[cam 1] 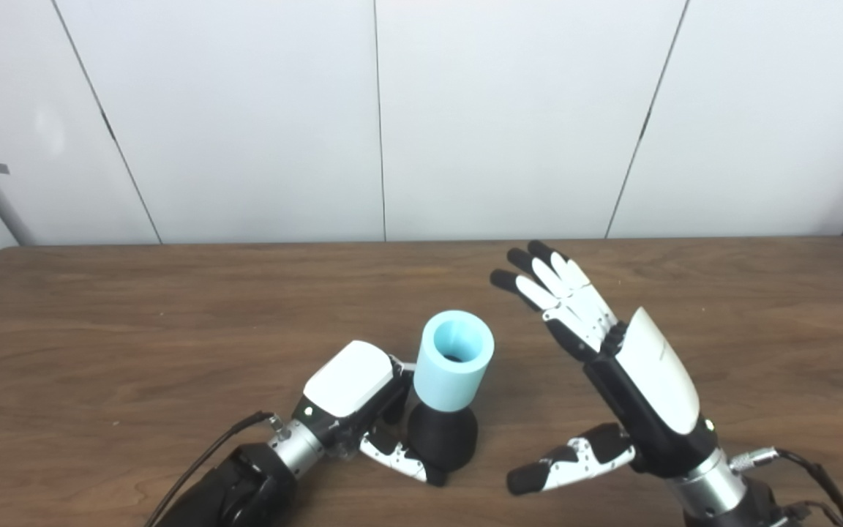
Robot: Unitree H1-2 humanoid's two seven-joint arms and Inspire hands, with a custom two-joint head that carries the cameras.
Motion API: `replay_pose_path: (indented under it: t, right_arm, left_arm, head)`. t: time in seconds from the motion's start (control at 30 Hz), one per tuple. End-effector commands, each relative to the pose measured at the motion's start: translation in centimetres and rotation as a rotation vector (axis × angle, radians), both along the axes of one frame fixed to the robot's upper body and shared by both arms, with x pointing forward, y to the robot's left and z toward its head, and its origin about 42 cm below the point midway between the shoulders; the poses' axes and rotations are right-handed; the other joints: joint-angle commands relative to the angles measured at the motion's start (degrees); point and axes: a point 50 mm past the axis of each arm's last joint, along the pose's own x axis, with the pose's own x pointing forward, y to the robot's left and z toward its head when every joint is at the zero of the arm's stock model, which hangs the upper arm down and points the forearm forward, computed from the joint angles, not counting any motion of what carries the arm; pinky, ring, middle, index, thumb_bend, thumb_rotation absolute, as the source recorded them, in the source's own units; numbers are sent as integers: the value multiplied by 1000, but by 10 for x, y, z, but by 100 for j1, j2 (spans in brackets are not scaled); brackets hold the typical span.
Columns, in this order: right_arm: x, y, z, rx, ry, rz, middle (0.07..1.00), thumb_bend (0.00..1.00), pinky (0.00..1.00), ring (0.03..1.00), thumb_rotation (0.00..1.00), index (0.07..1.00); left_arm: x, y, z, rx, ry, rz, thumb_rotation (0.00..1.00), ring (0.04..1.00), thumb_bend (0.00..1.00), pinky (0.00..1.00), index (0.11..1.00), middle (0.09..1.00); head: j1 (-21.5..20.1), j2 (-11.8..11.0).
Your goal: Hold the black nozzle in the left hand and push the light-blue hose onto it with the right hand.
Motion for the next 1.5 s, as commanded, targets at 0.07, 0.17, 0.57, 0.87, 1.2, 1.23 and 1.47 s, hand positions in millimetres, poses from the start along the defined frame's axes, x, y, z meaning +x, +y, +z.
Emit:
replay_pose_path:
  t: [0.07, 0.17, 0.57, 0.87, 1.2, 1.23, 1.47]
  right_arm:
    - [-3, 7, 15, -20, -65, 39, 930, 872, 982, 1000, 759, 866]
    - [-2, 9, 14, -38, -52, 39, 934, 866, 983, 1000, 756, 874]
    - [3, 15, 10, -89, -24, 37, 954, 852, 1000, 1000, 746, 903]
    - [5, 16, 7, -113, -8, 14, 947, 848, 1000, 1000, 757, 907]
    - [6, 18, -3, -149, 17, 19, 946, 835, 1000, 1000, 745, 898]
    - [6, 18, -3, -153, 19, 20, 942, 835, 1000, 1000, 744, 896]
    - [1, 22, -14, -204, 48, 29, 923, 830, 988, 1000, 774, 880]
  left_arm:
    - [-5, -1, -11, 62, 40, -27, 0, 379, 499, 191, 513, 450]
    - [-5, -1, -11, 62, 34, -26, 0, 380, 499, 188, 512, 445]
    - [-5, -1, -11, 53, 30, -25, 0, 384, 500, 161, 505, 453]
    - [-6, 0, -11, 60, 31, -29, 0, 378, 499, 177, 510, 447]
    - [-7, -1, -10, 60, 29, -26, 0, 382, 500, 169, 506, 446]
    - [-7, -1, -10, 60, 30, -26, 0, 383, 500, 171, 506, 446]
    - [-7, -1, -10, 56, 34, -23, 0, 385, 501, 155, 502, 451]
  head:
    - [-2, 1]
    - [-4, -1]
    - [10, 1]
    - [31, 13]
    - [43, 20]
    - [43, 20]
    - [52, 27]
